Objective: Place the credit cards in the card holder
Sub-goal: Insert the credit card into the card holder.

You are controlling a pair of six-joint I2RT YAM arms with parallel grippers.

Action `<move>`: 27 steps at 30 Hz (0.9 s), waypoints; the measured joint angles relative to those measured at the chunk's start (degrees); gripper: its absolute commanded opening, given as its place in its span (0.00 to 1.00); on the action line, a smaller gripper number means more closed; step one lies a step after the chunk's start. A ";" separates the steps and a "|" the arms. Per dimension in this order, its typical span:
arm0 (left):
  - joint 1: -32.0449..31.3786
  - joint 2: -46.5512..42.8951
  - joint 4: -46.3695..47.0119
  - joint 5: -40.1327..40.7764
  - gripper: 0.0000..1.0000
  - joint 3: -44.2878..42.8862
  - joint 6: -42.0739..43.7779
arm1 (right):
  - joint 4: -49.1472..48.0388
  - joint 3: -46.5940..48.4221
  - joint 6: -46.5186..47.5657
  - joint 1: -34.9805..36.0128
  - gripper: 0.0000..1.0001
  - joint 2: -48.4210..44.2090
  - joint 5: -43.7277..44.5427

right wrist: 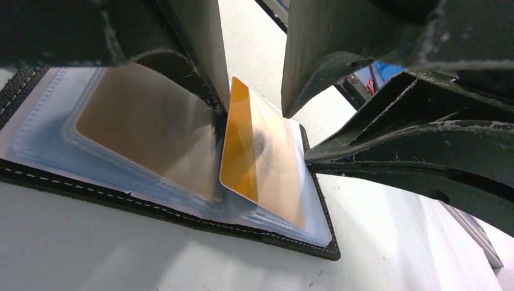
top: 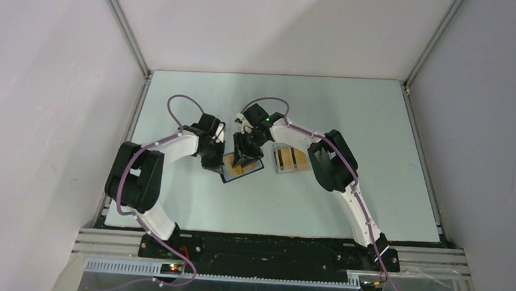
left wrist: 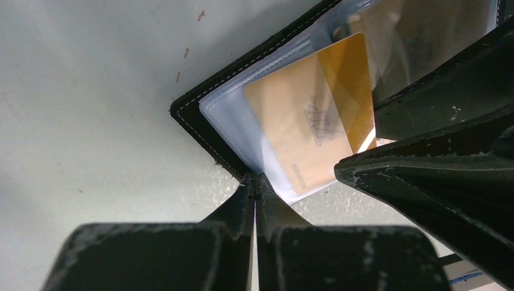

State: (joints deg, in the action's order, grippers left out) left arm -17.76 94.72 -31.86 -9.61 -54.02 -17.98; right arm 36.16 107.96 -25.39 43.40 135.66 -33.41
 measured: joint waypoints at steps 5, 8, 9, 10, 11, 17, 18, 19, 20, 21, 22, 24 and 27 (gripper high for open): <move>-0.02 0.00 -0.02 0.00 0.00 0.00 0.00 | 0.94 1.84 0.11 0.26 0.42 1.16 -0.55; -0.02 0.00 -0.04 0.00 0.00 -0.02 -0.02 | 1.97 3.96 0.48 0.48 0.43 2.38 -1.16; -0.02 0.00 -0.07 0.02 0.00 -0.02 0.00 | 2.10 4.57 0.68 0.55 0.44 2.75 -1.57; -0.02 0.00 -0.09 0.02 0.00 -0.02 0.00 | 2.16 4.85 0.90 0.66 0.44 2.95 -1.88; -0.02 0.00 -0.11 0.04 0.00 -0.02 0.00 | 2.19 4.94 1.11 0.70 0.44 3.02 -2.08; -0.11 0.00 -0.42 0.31 0.00 -0.11 0.00 | 1.90 4.92 2.23 0.74 0.43 3.04 -3.17; -0.11 0.00 -0.46 0.35 0.00 -0.11 0.00 | 1.77 4.85 2.29 0.74 0.43 3.04 -3.37; -0.11 0.00 -0.55 0.44 0.02 -0.11 0.00 | 1.31 4.50 2.32 0.72 0.41 3.04 -3.61; -0.11 0.00 -0.61 0.48 0.03 -0.11 0.02 | 0.96 4.22 2.23 0.66 0.41 3.04 -3.91; -0.11 -0.02 -0.68 0.50 0.05 -0.11 0.00 | 0.24 3.65 2.08 0.50 0.39 2.97 -4.44; -0.11 -0.04 -0.68 0.52 0.07 -0.11 0.00 | -0.61 2.93 1.70 0.24 0.38 2.84 -5.09; -0.11 -0.24 -0.74 0.50 0.12 -0.11 0.00 | -2.16 1.55 0.96 -0.20 0.31 2.54 -6.10; 0.02 -1.51 -0.68 0.42 0.22 -0.11 -0.11 | -3.54 0.55 -0.04 -0.50 0.30 2.49 -6.84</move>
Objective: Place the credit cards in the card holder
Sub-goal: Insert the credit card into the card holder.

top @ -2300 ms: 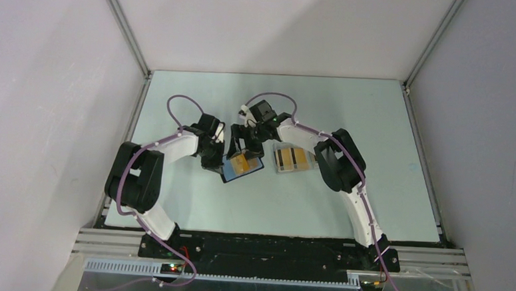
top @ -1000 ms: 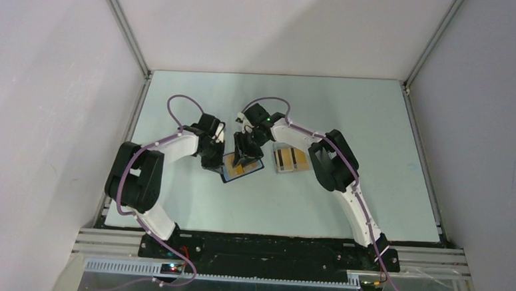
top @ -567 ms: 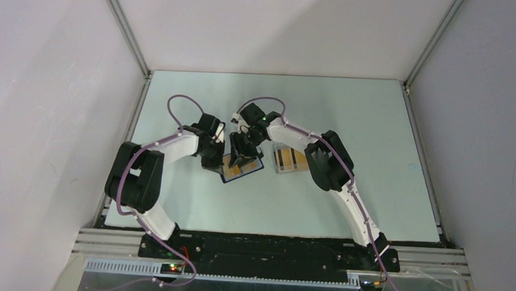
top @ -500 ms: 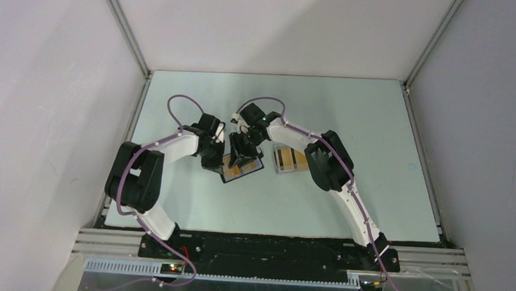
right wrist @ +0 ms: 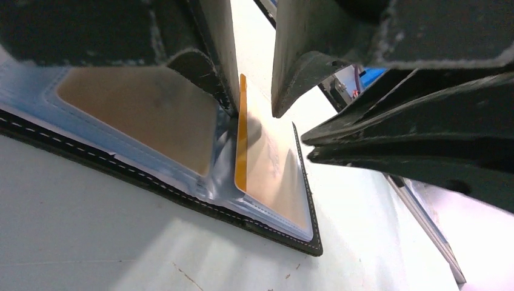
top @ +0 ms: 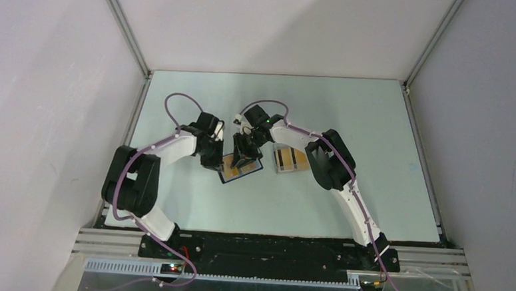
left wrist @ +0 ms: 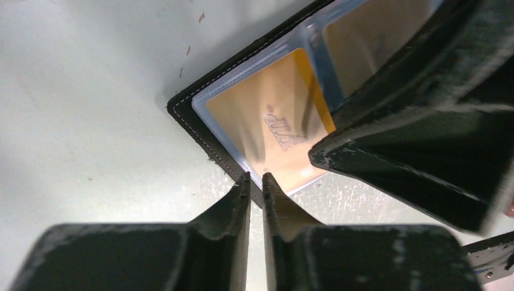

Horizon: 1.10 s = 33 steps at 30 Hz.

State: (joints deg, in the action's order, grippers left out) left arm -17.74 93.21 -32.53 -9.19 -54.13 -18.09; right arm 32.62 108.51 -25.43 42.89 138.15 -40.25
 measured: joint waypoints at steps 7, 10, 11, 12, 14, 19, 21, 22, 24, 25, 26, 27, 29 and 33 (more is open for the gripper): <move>3.17 -6.14 0.35 -0.70 0.34 0.02 -1.27 | -0.76 -0.42 -1.27 0.22 0.25 0.00 -0.13; 6.03 -8.35 1.11 -2.03 0.34 0.57 -1.90 | -0.76 -0.52 -1.46 0.24 0.23 0.02 -0.09; 6.80 -8.72 1.57 -2.58 0.34 0.94 -2.05 | -0.76 -0.57 -1.51 0.24 0.23 0.02 -0.09; 7.98 -9.14 2.32 -3.74 0.34 1.73 -2.47 | -0.76 -0.61 -1.53 0.24 0.23 0.02 -0.09; 9.44 -9.22 3.63 -5.90 0.35 3.08 -3.15 | -0.76 -0.66 -1.53 0.24 0.23 0.02 -0.09; 11.37 -7.78 7.72 -12.37 0.37 6.80 -5.68 | -0.83 -0.72 -1.60 0.24 0.22 0.02 -0.15; 11.45 -6.58 10.01 -14.62 0.37 7.82 -6.99 | -1.01 -0.81 -1.81 0.24 0.22 0.02 -0.26; 11.45 -5.92 11.41 -15.74 0.37 8.39 -7.74 | -1.20 -0.87 -1.97 0.24 0.22 0.02 -0.39; 11.50 -4.92 13.25 -17.09 0.38 9.09 -8.90 | -1.62 -1.09 -2.21 0.24 0.22 0.02 -0.68; 11.52 -4.33 14.23 -17.62 0.38 9.38 -9.29 | -1.81 -1.25 -2.43 0.24 0.22 0.02 -0.81; 11.52 -3.74 14.88 -18.01 0.38 9.44 -9.75 | -2.08 -1.44 -2.64 0.22 0.22 0.02 -0.92; 11.52 -3.13 15.50 -18.21 0.38 9.44 -10.03 | -2.23 -1.53 -2.89 0.20 0.22 0.02 -1.05; 11.54 -2.08 16.63 -18.56 0.37 9.44 -10.49 | -2.40 -1.60 -3.08 0.13 0.22 0.02 -1.22; 11.56 -1.44 18.45 -19.54 0.38 9.46 -11.06 | -2.54 -1.68 -3.28 0.11 0.22 0.02 -1.25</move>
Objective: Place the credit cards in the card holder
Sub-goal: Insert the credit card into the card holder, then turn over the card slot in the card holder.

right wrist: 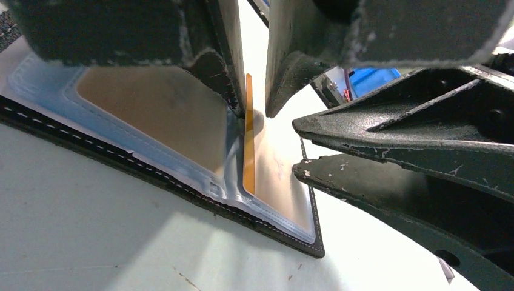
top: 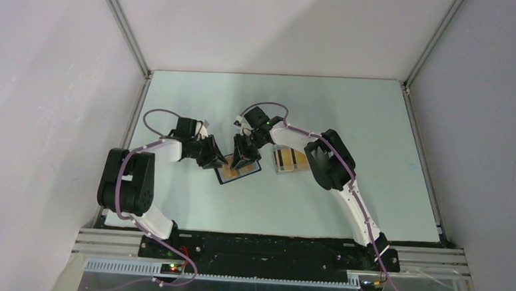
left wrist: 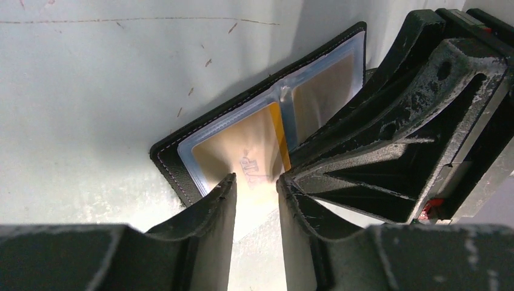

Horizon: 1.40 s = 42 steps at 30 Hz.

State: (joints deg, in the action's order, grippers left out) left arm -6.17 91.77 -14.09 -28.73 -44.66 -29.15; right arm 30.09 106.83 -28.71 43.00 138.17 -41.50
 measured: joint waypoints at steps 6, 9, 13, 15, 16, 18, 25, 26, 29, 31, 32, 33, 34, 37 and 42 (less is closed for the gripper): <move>0.00 -2.91 0.11 3.67 0.38 1.88 0.07 | 0.00 -0.07 0.02 -0.13 0.22 0.00 0.02; 0.00 -4.57 -1.31 6.43 0.38 2.29 0.24 | 0.00 -0.11 0.02 -0.28 0.23 0.00 0.00; 0.00 -5.20 -3.39 9.84 0.39 2.34 0.26 | 0.02 -0.11 0.02 -0.39 0.23 0.00 -0.02; 0.00 -5.55 -4.35 11.21 0.39 2.36 0.26 | 0.00 -0.11 0.02 -0.39 0.23 0.00 -0.02; -0.02 -5.57 -4.59 11.67 0.39 2.36 0.26 | 0.02 -0.11 0.02 -0.39 0.23 0.00 -0.02; -0.04 -5.57 -4.87 11.91 0.39 2.36 0.26 | 0.00 -0.11 0.02 -0.39 0.23 0.00 -0.02; -1.36 -4.55 -5.27 10.91 0.32 0.59 0.17 | 0.00 -0.13 0.00 -0.39 0.23 0.00 -0.02; -1.66 -4.42 -5.27 10.73 0.32 0.13 0.15 | 0.00 -0.13 0.00 -0.39 0.23 0.00 -0.02; -2.62 -4.39 -4.94 10.54 0.32 -0.79 0.15 | 0.02 -0.13 0.00 -0.39 0.23 0.00 -0.02; -2.95 -4.39 -4.87 10.54 0.33 -0.79 0.15 | 0.02 -0.13 0.00 -0.39 0.23 0.00 -0.02; -3.06 -4.31 -4.90 10.54 0.33 -0.79 0.13 | 0.02 -0.13 0.02 -0.39 0.23 0.00 -0.02; -3.13 -4.09 -4.85 10.54 0.34 -0.79 0.13 | 0.02 -0.13 0.00 -0.39 0.23 0.00 -0.02; -3.19 -3.85 -4.87 10.56 0.34 -0.79 0.07 | 0.02 -0.13 0.00 -0.39 0.23 0.00 -0.04; -3.37 -2.84 -4.87 10.58 0.34 -0.79 0.02 | 0.02 -0.13 0.00 -0.39 0.23 0.00 -0.04; -3.98 -1.70 -4.81 10.78 0.31 -1.20 -0.44 | 0.02 -0.13 0.00 -0.39 0.23 0.00 -0.04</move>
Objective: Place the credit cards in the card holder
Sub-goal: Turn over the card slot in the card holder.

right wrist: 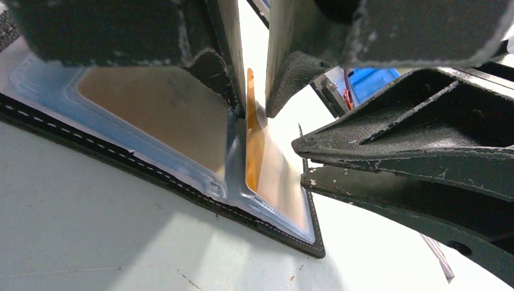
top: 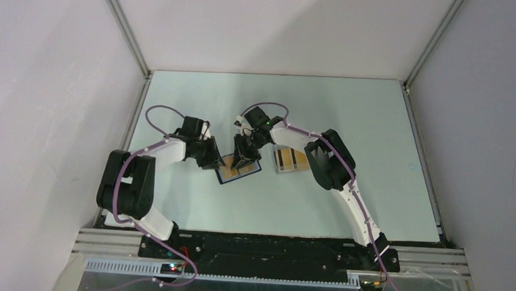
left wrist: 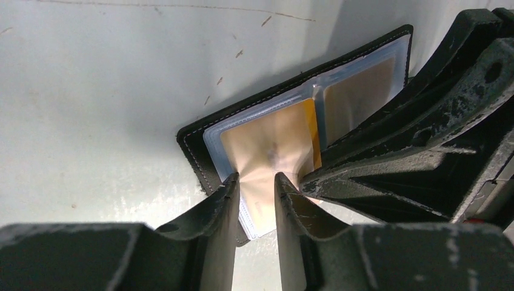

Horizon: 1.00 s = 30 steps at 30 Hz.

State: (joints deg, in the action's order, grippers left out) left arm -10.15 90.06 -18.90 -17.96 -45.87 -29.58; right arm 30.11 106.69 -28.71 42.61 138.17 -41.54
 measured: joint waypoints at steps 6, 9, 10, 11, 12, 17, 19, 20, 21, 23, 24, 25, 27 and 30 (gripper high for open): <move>-1.07 1.66 0.48 -0.09 0.18 -1.60 -0.48 | 0.37 0.00 0.00 -0.22 0.23 0.00 -0.24; -1.20 1.66 0.92 -0.52 0.18 -1.60 -0.96 | 0.63 0.00 0.00 -0.48 0.24 0.00 -0.37; -1.25 1.66 1.25 -1.07 0.18 -1.60 -1.31 | 0.63 0.00 0.00 -0.50 0.25 0.00 -0.39; -1.36 1.68 1.81 -1.86 0.18 -1.60 -1.62 | 0.63 0.00 0.00 -0.48 0.26 0.00 -0.39; -1.51 1.66 2.40 -2.47 0.18 -1.60 -1.97 | 0.63 0.00 0.00 -0.46 0.27 0.00 -0.39; -1.62 1.68 7.39 -6.12 0.17 -0.50 -3.80 | 0.57 -0.11 -0.02 -0.50 0.29 -0.02 -0.94; -1.25 1.66 9.31 -7.21 0.17 0.68 -4.83 | -0.17 -0.94 -0.42 -0.83 0.32 -0.20 -1.62; -1.11 1.68 10.08 -7.72 0.17 1.27 -5.11 | -0.83 -1.70 -0.85 -1.03 0.36 -0.50 -1.97; -0.90 1.64 10.64 -7.89 0.17 1.86 -5.33 | -1.31 -2.45 -1.27 -1.16 0.44 -0.87 -2.19; -0.57 1.18 10.86 -7.76 0.18 2.95 -5.46 | -1.51 -3.28 -1.62 -1.29 0.54 -1.62 -2.29; -0.26 0.57 10.75 -7.61 0.19 3.61 -5.44 | -1.51 -3.52 -1.46 -1.31 0.59 -2.16 -2.32; 0.17 -0.37 10.56 -7.21 0.20 4.31 -5.42 | -1.33 -3.61 -1.27 -1.27 0.60 -2.62 -1.75; 1.03 -2.29 9.88 -6.34 0.22 4.94 -5.25 | -1.01 -3.74 -0.61 -1.11 0.62 -3.69 -0.42; 2.03 -4.11 8.70 -4.85 0.28 4.94 -4.39 | -0.33 -3.74 0.39 -0.98 0.62 -4.87 1.79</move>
State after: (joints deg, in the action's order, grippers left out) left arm -8.12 85.95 -10.20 -22.81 -40.93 -33.98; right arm 29.78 102.96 -28.32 41.63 133.29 -39.75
